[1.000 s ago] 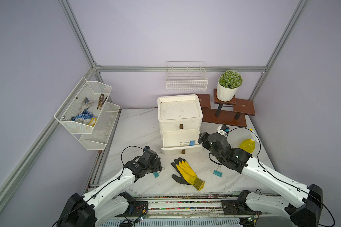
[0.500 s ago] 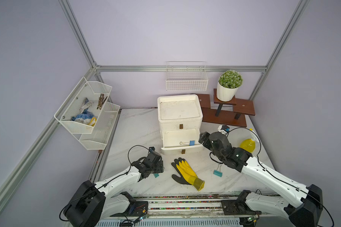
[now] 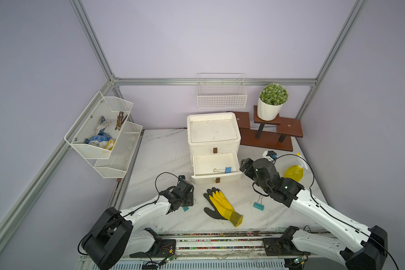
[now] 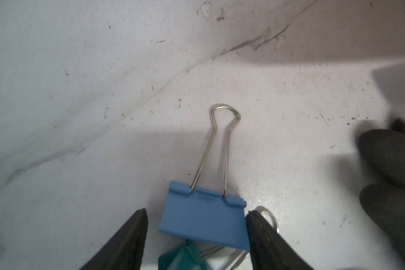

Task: Put the binder clips in the drawer according to color
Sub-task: Pick up the binder clip at the center of the board.

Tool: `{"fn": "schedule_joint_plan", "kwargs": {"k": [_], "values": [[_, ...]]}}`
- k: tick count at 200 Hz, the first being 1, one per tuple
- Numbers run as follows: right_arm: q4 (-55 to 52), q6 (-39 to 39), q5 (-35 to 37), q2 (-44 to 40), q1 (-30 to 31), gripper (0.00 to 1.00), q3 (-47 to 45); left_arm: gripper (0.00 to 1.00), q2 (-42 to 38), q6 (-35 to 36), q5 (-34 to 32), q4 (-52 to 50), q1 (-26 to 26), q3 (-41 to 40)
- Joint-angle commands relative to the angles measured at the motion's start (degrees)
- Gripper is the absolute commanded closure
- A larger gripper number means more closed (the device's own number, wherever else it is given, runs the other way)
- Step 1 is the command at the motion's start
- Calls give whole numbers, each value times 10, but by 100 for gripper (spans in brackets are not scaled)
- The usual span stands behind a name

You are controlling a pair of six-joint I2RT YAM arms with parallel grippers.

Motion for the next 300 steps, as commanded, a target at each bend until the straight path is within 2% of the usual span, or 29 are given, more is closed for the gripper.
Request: {"fn": "schedule_joint_plan", "kwargs": {"k": [1,48,69,87,138,198,277,300], "values": [[7,8,-4,-2,-2,9,-4,30,0,5,-4,6,-2,15],[10,13,-10,-1,-4,9,-9,34,16,27,-14,6,-2,35],[9,14,-10,-6,-4,9,-14,26,28,27,-23,-13,-3,50],[9,16,-9,-10,-5,9,-17,25,22,29,-24,-18,-3,48],[8,18,-13,-6,-6,9,-16,28,-3,32,-9,-32,-4,42],[5,21,-13,-16,-7,9,-24,32,28,44,-9,-29,-4,45],[4,27,-19,-13,-8,9,-29,38,28,39,-10,-23,-8,38],[5,27,-19,-12,-8,9,-28,34,32,41,-15,-26,-12,42]]}}
